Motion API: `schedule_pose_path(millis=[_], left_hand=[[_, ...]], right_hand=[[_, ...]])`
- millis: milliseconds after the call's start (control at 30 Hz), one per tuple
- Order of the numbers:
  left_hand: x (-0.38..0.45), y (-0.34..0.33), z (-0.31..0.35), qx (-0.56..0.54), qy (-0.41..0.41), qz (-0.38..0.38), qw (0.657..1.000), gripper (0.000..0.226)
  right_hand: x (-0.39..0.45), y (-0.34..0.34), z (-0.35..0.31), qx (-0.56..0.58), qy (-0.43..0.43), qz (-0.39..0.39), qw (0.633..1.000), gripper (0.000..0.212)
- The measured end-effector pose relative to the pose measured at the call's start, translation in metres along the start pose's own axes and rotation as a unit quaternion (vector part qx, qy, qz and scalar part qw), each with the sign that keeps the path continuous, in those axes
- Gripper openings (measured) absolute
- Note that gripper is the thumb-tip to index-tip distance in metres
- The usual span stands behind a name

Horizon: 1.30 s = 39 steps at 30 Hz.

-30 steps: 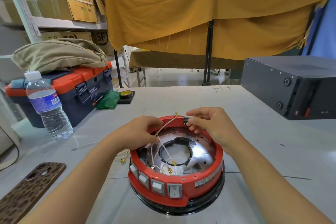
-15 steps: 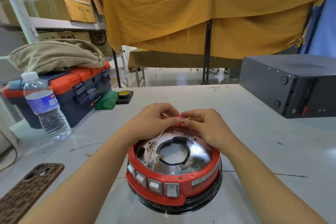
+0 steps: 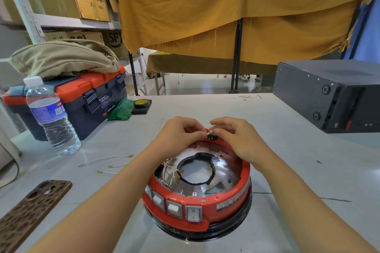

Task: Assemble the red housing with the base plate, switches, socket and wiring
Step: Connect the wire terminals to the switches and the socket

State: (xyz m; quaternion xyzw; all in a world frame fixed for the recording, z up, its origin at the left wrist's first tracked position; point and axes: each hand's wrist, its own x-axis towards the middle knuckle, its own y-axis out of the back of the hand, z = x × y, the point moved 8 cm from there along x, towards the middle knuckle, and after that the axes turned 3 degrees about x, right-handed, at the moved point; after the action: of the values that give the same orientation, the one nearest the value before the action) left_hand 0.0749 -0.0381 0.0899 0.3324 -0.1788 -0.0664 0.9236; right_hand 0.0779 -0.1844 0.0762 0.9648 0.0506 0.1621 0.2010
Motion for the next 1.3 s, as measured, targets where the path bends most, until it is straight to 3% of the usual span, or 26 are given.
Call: schedule_pose_path(millis=[133,400,667,833,1000,1067,1200,1300], left_hand=[[0.002,0.002,-0.001,0.01,-0.003,0.016,1.0,0.005],[0.006,-0.002,-0.014,-0.034,0.037,0.012,0.999,0.016],[0.005,-0.006,-0.018,-0.037,0.045,-0.011,0.998,0.008],[0.001,-0.009,-0.014,0.002,0.038,-0.044,0.998,0.009],[-0.004,-0.02,-0.007,0.02,0.021,-0.082,0.996,0.008],[-0.005,-0.022,-0.006,0.033,0.018,-0.086,0.996,0.008],[-0.004,-0.023,-0.004,0.06,0.013,-0.085,0.994,0.005],[-0.003,-0.024,0.0,0.089,-0.004,-0.088,0.992,0.005]], right_hand=[[0.011,0.009,0.013,-0.044,-0.028,0.032,0.998,0.025],[0.027,-0.019,0.032,-0.105,-0.081,-0.101,0.986,0.04],[0.017,-0.012,0.034,-0.116,-0.092,-0.055,0.988,0.043],[0.008,-0.001,0.031,-0.116,-0.117,-0.083,0.983,0.038],[0.008,0.003,0.029,-0.121,-0.113,-0.097,0.981,0.012],[0.009,-0.001,0.03,-0.093,-0.11,-0.091,0.985,0.02],[0.001,-0.024,0.035,0.046,-0.137,-0.153,0.978,0.033],[-0.003,-0.023,0.039,0.09,-0.154,-0.122,0.976,0.031]])
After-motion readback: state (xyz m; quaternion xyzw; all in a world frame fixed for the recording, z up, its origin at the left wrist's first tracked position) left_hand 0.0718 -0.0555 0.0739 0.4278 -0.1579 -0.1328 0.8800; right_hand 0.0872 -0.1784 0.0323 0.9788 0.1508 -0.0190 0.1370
